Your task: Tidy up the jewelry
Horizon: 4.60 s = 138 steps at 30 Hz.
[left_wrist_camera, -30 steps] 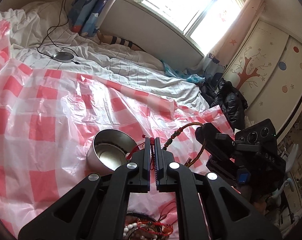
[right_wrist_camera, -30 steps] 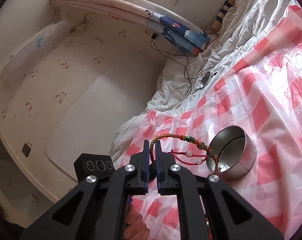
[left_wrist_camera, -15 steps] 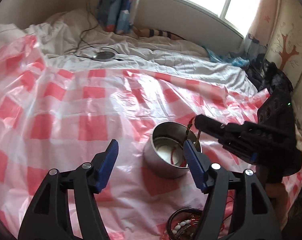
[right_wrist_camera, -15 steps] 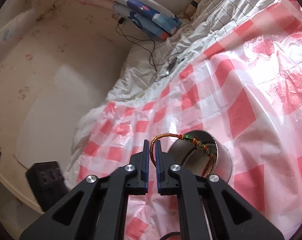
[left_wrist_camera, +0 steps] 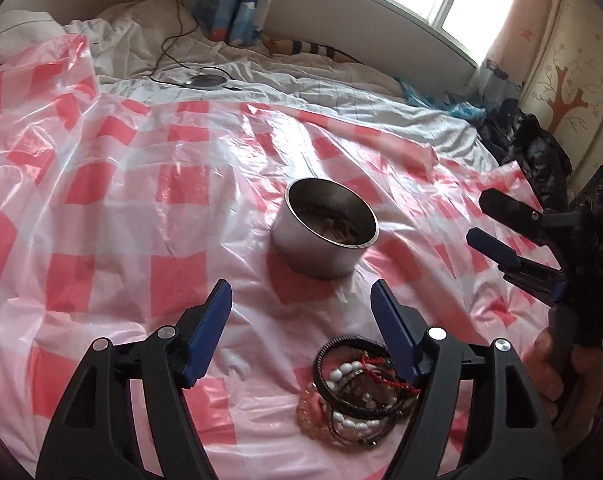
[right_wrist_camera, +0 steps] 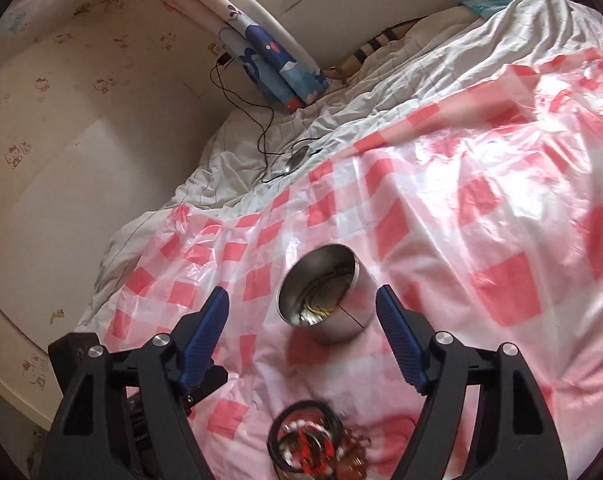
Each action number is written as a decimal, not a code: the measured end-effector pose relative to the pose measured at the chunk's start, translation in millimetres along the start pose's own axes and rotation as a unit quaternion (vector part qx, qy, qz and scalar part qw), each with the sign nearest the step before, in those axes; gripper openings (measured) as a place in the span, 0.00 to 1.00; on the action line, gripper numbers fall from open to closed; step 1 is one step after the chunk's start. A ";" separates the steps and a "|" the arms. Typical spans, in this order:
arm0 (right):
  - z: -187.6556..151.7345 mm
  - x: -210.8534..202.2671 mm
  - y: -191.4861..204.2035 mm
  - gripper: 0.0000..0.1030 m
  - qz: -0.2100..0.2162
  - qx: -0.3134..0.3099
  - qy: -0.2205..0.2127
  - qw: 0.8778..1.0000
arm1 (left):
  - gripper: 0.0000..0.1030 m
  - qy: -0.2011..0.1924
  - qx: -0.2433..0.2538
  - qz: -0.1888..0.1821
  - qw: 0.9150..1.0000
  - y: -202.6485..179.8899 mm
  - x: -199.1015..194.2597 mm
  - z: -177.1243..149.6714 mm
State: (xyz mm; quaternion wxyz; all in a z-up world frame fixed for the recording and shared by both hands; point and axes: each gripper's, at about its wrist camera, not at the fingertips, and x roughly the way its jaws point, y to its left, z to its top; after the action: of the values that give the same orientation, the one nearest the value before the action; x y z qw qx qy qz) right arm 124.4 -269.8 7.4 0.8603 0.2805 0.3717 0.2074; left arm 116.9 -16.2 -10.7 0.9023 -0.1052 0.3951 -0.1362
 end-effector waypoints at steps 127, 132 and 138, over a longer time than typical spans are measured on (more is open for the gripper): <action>35.1 51.7 -12.3 0.04 0.085 0.077 -0.027 0.993 | 0.56 -0.063 -0.030 -0.005 0.998 4.0 53.1 81.6; 31.9 103.9 1.5 0.47 -0.028 0.035 0.051 0.998 | 0.60 -0.114 -0.092 0.007 0.989 28.9 16.2 75.5; 29.1 73.4 -10.8 0.58 -0.060 0.044 0.012 0.997 | 0.62 -0.095 -0.092 0.000 0.991 28.3 6.2 58.9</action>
State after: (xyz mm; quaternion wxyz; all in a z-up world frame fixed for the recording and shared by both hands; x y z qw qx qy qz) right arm 194.8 -246.1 -21.4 0.8535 0.2929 0.4067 0.1425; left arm 169.3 13.3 15.8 0.9221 -0.2006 0.3188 -0.0891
